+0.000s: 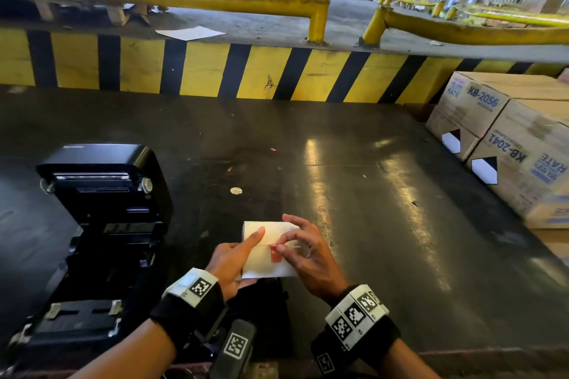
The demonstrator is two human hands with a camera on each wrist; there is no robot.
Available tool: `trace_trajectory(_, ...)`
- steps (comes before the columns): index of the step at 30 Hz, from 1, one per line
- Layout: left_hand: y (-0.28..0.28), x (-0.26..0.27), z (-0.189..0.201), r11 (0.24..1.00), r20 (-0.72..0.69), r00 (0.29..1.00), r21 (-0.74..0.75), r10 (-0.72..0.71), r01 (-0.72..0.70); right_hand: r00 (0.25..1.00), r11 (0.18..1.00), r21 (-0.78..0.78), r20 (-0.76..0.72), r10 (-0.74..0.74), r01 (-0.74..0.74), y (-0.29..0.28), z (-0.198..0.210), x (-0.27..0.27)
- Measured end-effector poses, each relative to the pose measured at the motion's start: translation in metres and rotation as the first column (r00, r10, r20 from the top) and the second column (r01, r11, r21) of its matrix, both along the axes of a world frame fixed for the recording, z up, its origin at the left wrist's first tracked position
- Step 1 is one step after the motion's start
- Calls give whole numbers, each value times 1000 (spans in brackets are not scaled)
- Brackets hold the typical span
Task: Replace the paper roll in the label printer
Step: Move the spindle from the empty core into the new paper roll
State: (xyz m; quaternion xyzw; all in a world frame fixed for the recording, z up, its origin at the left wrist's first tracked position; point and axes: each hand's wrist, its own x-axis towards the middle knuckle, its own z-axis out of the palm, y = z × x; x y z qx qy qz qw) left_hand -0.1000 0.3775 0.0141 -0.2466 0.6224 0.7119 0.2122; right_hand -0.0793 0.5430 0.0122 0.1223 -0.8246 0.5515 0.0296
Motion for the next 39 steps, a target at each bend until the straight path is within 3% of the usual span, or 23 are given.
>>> trace_trajectory(5, -2, 2, 0, 999, 29, 999, 6, 36, -36, 998, 987, -160, 60, 35, -25, 9, 4, 15)
trace_trajectory(8, -6, 2, -6, 997, 38, 996, 5, 82, -83, 995, 978, -190, 69, -72, 84, 21, -6, 13)
trace_trajectory(12, -12, 10, -13, 989, 27, 989, -9, 145, -145, 960, 967, 65, 119, -253, 247, 49, -51, 3)
trace_trajectory(16, -20, 21, -15, 988, 28, 987, 13, 155, -156, 952, 880, 457, 194, -238, 126, 69, -107, 5)
trace_trajectory(20, -29, 32, -20, 978, 27, 978, 28, 206, -207, 958, 790, 612, 241, -155, -26, 74, -132, 15)
trace_trajectory(25, -39, 40, -24, 962, 18, 963, 36, 270, -270, 962, 811, 584, 240, -131, -35, 82, -134, 21)
trace_trajectory(32, -49, 42, -22, 946, 7, 946, 25, 323, -323, 927, 762, 623, 365, -82, -178, 78, -113, 10)
trace_trajectory(36, -53, 42, -20, 942, 0, 942, 26, 335, -335, 934, 828, 557, 326, -144, -66, 44, -103, -3)
trace_trajectory(39, -59, 43, -18, 936, 9, 937, 49, 348, -348, 901, 840, 518, 424, -93, -157, 19, -103, -6)
